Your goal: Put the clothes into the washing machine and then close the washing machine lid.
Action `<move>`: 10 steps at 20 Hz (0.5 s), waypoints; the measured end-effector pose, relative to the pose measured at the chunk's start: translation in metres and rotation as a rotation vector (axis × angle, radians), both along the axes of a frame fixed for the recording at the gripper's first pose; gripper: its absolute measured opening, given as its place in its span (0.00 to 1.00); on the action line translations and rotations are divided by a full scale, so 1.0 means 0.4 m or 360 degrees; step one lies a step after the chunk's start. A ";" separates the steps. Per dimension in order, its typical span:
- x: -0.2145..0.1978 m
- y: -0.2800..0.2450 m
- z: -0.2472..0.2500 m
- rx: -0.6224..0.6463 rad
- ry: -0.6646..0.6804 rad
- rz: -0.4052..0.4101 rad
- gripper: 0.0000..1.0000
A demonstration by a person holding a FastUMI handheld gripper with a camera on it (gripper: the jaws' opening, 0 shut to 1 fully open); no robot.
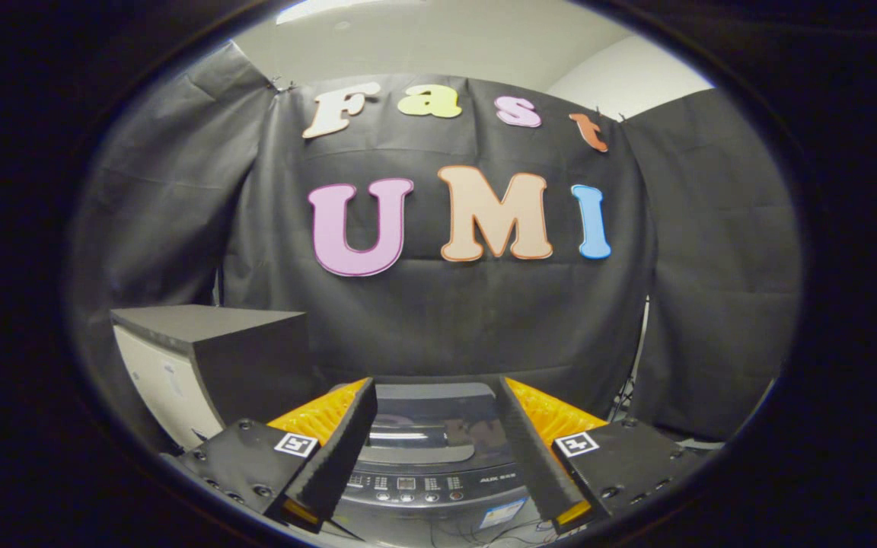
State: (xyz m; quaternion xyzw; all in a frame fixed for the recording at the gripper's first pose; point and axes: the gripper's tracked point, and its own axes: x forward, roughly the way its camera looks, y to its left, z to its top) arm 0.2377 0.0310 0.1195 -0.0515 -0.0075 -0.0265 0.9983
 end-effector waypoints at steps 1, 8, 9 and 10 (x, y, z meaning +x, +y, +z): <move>-0.009 0.016 -0.017 -0.0013 0.0000 0.0008 0.97; -0.079 0.134 -0.050 0.0008 -0.0054 0.0130 0.97; -0.089 0.154 -0.055 0.0039 -0.0048 0.0184 0.97; -0.098 0.162 -0.057 0.0087 -0.0054 0.0215 0.97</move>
